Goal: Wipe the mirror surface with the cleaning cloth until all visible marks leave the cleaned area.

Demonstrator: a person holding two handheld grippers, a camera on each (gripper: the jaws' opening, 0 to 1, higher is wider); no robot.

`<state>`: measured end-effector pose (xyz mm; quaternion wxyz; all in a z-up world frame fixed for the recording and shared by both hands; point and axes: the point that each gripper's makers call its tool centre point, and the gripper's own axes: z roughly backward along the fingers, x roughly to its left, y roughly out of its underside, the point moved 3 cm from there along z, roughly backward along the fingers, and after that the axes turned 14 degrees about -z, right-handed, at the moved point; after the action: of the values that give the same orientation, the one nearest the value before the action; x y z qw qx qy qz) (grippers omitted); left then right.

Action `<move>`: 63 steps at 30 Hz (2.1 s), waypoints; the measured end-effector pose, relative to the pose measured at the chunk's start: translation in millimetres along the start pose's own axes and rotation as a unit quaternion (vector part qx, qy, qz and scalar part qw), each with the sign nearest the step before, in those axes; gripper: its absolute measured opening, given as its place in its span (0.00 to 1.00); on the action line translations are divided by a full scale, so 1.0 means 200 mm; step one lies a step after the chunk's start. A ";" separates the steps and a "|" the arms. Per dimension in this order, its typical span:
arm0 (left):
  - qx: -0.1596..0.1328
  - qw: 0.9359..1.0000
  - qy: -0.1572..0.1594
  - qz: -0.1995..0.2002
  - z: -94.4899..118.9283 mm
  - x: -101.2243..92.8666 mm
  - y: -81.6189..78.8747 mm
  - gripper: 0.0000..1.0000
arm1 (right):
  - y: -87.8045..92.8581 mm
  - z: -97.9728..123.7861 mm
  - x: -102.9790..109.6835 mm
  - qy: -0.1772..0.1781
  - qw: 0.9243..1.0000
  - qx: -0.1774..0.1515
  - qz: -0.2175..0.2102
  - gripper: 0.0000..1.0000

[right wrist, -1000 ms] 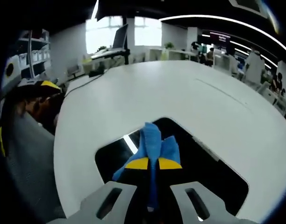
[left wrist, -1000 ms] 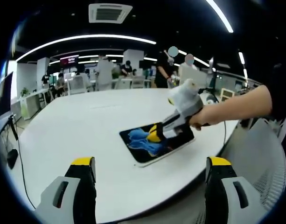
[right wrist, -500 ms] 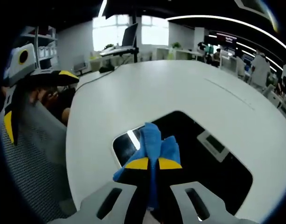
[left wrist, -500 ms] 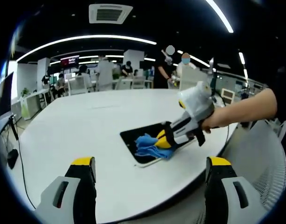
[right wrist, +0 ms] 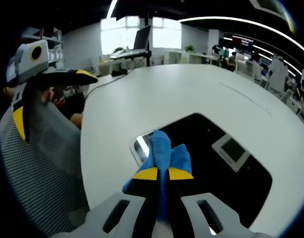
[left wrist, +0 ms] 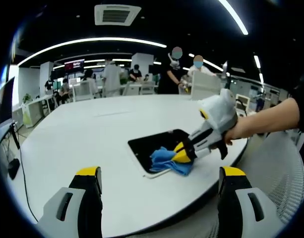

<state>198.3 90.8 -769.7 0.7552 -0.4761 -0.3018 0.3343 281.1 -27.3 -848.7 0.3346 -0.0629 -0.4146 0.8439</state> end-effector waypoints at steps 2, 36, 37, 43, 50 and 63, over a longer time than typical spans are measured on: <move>0.000 1.000 -0.001 0.000 0.00 0.00 0.00 0.98 | 0.00 0.00 0.00 0.001 1.000 0.001 0.002 0.00; -0.007 1.000 -0.002 0.001 0.00 0.00 -0.01 0.97 | 0.02 0.02 0.01 0.006 1.000 -0.007 -0.001 0.00; -0.007 1.000 -0.002 0.001 0.00 0.00 -0.01 0.97 | 0.02 0.02 0.00 0.007 1.000 -0.006 -0.002 0.00; -0.008 1.000 -0.001 0.001 0.00 0.00 -0.01 0.96 | 0.05 0.07 -0.05 0.020 1.000 -0.009 -0.017 0.00; -0.010 1.000 -0.002 0.001 0.00 0.00 -0.01 0.96 | 0.08 0.11 -0.09 0.031 0.999 -0.013 -0.030 0.00; -0.012 1.000 -0.003 0.001 0.00 0.00 -0.01 0.95 | 0.10 0.14 -0.12 0.037 0.999 -0.014 -0.028 0.00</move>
<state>199.3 90.5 -767.1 0.7484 -0.4840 -0.3077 0.3329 279.0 -69.0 -848.7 0.3720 -0.0869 -0.4155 0.8255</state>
